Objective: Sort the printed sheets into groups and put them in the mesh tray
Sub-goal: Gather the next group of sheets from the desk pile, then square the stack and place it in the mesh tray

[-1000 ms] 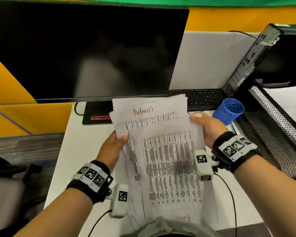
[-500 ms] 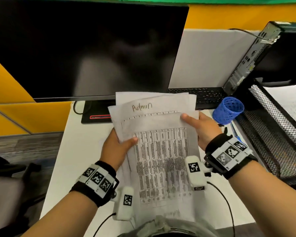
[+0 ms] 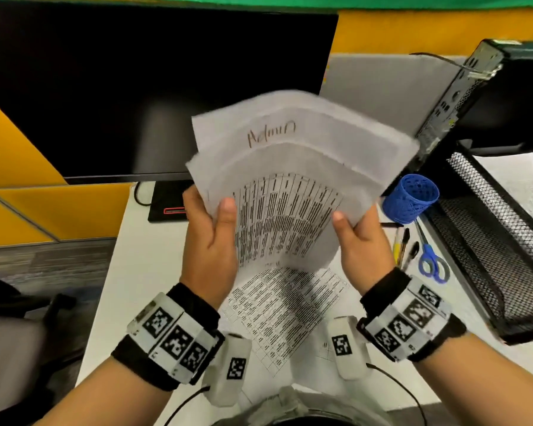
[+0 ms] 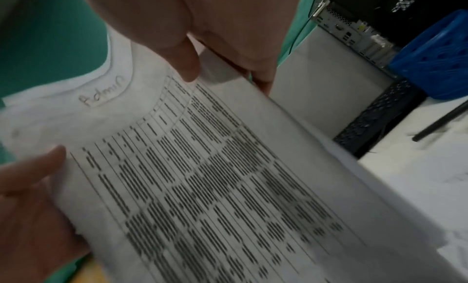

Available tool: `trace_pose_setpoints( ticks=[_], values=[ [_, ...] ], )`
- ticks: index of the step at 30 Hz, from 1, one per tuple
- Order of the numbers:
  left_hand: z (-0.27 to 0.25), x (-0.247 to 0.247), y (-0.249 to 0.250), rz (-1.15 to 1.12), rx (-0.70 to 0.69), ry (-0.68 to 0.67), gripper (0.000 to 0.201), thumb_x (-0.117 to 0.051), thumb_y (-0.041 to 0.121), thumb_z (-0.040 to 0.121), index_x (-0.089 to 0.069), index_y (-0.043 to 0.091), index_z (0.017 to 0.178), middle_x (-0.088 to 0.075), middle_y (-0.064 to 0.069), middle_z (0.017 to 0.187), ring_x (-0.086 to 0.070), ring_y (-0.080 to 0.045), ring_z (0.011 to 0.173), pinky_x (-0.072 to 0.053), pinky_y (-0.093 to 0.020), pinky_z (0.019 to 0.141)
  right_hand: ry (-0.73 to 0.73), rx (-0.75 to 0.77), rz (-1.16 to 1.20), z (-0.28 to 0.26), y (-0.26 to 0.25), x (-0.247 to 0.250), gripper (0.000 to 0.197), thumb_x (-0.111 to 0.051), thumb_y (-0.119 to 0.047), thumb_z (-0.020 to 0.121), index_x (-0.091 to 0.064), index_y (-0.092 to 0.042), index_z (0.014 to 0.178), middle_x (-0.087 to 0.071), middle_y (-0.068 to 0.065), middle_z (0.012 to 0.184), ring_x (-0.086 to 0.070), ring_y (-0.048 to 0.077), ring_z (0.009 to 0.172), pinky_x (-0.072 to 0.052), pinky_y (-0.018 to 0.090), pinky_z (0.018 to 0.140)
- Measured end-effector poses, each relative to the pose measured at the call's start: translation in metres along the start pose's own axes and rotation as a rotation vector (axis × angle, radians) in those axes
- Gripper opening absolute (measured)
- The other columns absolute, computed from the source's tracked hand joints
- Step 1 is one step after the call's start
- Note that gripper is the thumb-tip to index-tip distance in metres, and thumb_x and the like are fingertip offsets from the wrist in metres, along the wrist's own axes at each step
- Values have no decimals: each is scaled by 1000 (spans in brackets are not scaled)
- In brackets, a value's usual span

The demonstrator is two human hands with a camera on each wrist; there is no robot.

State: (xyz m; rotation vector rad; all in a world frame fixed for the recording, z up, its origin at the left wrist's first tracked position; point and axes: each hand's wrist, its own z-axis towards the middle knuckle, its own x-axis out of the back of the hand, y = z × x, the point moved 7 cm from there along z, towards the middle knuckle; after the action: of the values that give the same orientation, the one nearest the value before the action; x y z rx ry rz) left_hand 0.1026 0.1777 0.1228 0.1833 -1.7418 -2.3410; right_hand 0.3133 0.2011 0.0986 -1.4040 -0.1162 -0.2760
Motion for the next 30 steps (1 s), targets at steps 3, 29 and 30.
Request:
trace_pose_setpoints(
  ticks=[3,29,30],
  values=[
    [-9,-1,-24,10,81,-10,32,-37,16,99,-25,35,122,-51,12,121,-49,25,101,-38,4,80,-26,-84,-40,-8,23,-5,42,-45,-8,95,-34,-13,135,-53,-24,109,-48,-30,92,-36,-8,79],
    [-23,-1,-110,80,599,25,24,-52,24,94,-58,23,117,-66,2,117,-58,-20,115,-44,-44,100,-125,-321,20,-8,62,20,29,-50,-7,93,-52,-31,109,-65,-10,109,-60,6,102,-45,29,94],
    [-24,-2,-109,67,603,29,27,-53,25,93,-58,24,119,-66,1,118,-59,-21,114,-45,-46,99,-148,-339,59,-9,66,26,27,-52,-7,92,-52,-29,107,-66,-7,109,-62,10,102,-47,32,95]
  ],
)
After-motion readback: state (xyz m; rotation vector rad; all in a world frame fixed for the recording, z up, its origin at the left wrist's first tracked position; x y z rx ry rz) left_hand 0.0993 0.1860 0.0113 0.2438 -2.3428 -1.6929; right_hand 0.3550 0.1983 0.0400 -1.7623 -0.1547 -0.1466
